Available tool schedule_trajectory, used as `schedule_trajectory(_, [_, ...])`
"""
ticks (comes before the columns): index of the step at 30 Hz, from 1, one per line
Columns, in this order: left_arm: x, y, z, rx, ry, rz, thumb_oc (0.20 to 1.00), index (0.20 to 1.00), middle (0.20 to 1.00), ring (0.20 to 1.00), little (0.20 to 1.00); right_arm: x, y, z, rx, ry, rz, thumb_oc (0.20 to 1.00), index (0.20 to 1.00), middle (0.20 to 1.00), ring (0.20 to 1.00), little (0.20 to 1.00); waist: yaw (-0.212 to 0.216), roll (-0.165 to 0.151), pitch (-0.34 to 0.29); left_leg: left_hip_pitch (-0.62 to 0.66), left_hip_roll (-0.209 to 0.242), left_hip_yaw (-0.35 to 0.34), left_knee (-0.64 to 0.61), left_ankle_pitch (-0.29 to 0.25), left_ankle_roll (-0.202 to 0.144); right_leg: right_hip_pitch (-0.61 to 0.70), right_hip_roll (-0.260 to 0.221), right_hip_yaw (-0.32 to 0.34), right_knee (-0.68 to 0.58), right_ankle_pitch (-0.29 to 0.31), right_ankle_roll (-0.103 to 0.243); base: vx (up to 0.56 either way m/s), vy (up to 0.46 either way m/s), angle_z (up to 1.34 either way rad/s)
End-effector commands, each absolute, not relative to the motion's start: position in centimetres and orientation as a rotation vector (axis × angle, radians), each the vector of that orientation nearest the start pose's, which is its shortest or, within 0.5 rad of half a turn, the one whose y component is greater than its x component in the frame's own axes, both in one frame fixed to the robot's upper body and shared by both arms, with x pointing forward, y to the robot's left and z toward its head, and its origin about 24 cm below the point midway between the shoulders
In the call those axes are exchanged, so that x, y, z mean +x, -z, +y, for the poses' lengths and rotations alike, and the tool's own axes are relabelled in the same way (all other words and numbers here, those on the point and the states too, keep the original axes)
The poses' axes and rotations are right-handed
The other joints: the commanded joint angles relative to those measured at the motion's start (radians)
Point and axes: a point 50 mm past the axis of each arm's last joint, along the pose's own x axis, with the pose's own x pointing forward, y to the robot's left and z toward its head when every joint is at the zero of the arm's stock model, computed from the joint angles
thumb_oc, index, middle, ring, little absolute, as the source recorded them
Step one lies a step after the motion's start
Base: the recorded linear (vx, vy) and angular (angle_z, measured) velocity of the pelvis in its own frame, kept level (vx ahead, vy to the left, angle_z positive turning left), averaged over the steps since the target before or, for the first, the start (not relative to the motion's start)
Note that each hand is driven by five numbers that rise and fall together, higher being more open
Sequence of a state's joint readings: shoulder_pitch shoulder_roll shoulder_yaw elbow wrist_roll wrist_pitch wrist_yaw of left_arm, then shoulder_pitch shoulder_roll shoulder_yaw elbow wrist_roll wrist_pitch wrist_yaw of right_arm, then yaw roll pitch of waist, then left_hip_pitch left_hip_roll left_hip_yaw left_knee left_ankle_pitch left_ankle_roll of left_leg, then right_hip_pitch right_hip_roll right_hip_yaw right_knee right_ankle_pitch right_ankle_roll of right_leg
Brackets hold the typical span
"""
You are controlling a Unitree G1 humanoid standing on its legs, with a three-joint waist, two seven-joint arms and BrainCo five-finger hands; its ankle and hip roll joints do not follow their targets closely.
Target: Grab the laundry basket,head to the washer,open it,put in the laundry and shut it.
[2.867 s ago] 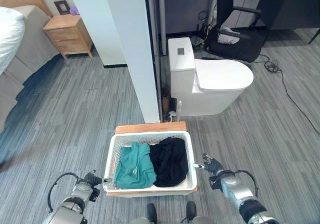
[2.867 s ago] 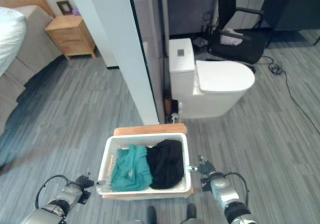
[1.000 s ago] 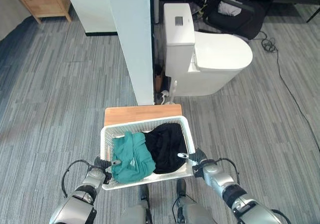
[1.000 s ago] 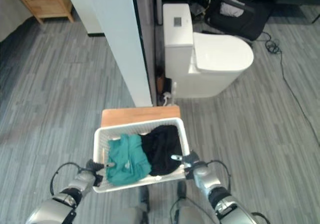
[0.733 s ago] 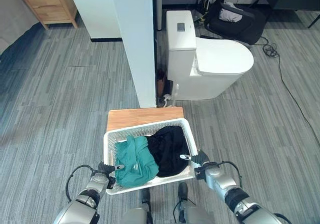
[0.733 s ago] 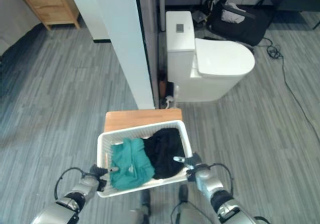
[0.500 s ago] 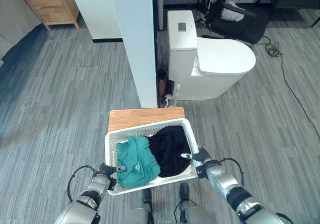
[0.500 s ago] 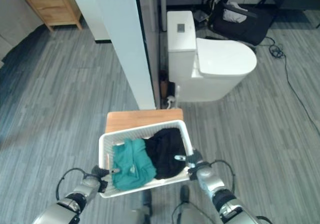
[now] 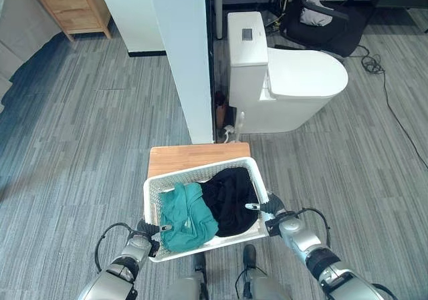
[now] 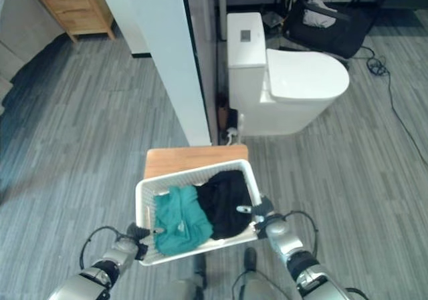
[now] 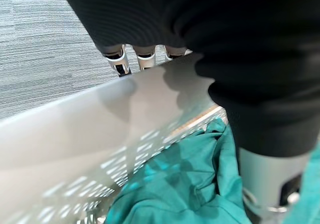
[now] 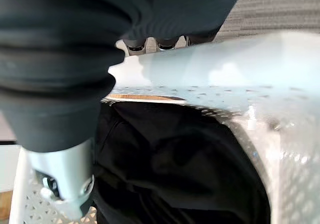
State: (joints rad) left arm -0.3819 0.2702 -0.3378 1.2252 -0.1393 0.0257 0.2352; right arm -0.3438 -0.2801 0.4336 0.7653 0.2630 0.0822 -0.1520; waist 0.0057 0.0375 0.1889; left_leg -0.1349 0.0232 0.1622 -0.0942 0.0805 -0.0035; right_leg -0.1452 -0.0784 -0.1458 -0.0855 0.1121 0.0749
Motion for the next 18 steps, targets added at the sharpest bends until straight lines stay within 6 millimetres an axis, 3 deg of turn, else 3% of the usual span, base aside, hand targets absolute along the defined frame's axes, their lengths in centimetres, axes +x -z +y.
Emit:
schedule_trajectory(1, [27.0,8.2,20.2,0.503,-0.096,0.739,1.0,1.0,1.0,1.0,1.0,30.5,2.4,-13.2,-0.264,-0.157,0.404,1.0,1.0,1.0,1.0,1.0,0.018,-0.021,0.045,-0.024,-0.031,-0.011,0.007,-0.029,-0.004,0.043,-0.097,-0.037,-0.002,0.027,0.113,0.01,0.024,0.07])
schedule_trajectory(3, [27.3,8.0,20.1,0.495,-0.102,0.724,1.0,1.0,1.0,1.0,1.0,30.6,2.2,-13.4,-0.295,-0.163,0.391,1.0,1.0,1.0,1.0,1.0,0.02,-0.019,0.047,-0.029,-0.034,-0.014,0.007,-0.028,-0.004,0.04,-0.099,-0.041,-0.002,0.029,0.113,0.02,0.027,0.07])
schedule_trajectory(4, [27.5,7.8,20.0,0.486,-0.11,0.71,0.796,0.796,0.796,0.796,0.796,30.7,2.1,-13.6,-0.313,-0.158,0.382,0.768,0.768,0.768,0.768,0.768,0.024,-0.018,0.05,-0.033,-0.037,-0.016,0.007,-0.028,-0.003,0.038,-0.101,-0.044,-0.002,0.028,0.114,0.03,0.029,0.05])
schedule_trajectory(5, [27.5,7.8,20.0,0.482,-0.112,0.709,0.614,0.614,0.614,0.614,0.614,30.8,2.0,-13.6,-0.318,-0.159,0.379,0.683,0.683,0.683,0.683,0.683,0.024,-0.017,0.051,-0.035,-0.037,-0.018,0.007,-0.028,-0.003,0.036,-0.101,-0.044,-0.002,0.027,0.114,0.02,0.023,0.07])
schedule_trajectory(6, [27.5,7.8,20.0,0.482,-0.112,0.709,0.407,0.407,0.407,0.407,0.407,30.8,2.0,-13.6,-0.318,-0.159,0.379,0.526,0.526,0.526,0.526,0.526,0.024,-0.017,0.051,-0.035,-0.037,-0.018,0.007,-0.028,-0.003,0.036,-0.101,-0.045,-0.002,0.027,0.114,0.02,0.014,0.08])
schedule_trajectory(7, [27.6,7.7,20.1,0.48,-0.119,0.702,0.266,0.266,0.266,0.266,0.266,30.8,1.9,-13.7,-0.331,-0.161,0.37,0.376,0.376,0.376,0.376,0.376,0.025,-0.018,0.052,-0.036,-0.039,-0.018,0.007,-0.028,-0.003,0.037,-0.101,-0.044,-0.002,0.026,0.114,0.02,0.009,0.07])
schedule_trajectory(8, [27.7,7.5,20.2,0.478,-0.124,0.693,0.2,0.2,0.2,0.2,0.2,30.9,1.7,-13.7,-0.339,-0.161,0.36,0.2,0.2,0.2,0.2,0.2,0.027,-0.019,0.053,-0.035,-0.039,-0.019,0.007,-0.029,-0.002,0.038,-0.102,-0.045,-0.002,0.026,0.115,0.05,0.014,0.05])
schedule_trajectory(14, [27.5,7.5,20.2,0.45,-0.14,0.675,0.2,0.2,0.2,0.2,0.2,30.3,2.0,-13.5,-0.305,-0.166,0.352,0.2,0.2,0.2,0.2,0.2,0.034,-0.027,0.047,-0.019,-0.043,-0.023,0.007,-0.041,0.006,0.056,-0.101,-0.04,-0.002,0.02,0.116,0.05,0.009,0.02])
schedule_trajectory(18, [26.9,8.0,20.3,0.47,-0.153,0.687,0.2,0.2,0.2,0.2,0.2,29.0,3.4,-13.5,-0.197,-0.141,0.399,0.2,0.2,0.2,0.2,0.2,0.032,-0.032,0.032,-0.004,-0.046,-0.025,0.007,-0.049,0.003,0.083,-0.102,-0.042,-0.002,0.008,0.114,0.04,0.014,0.0])
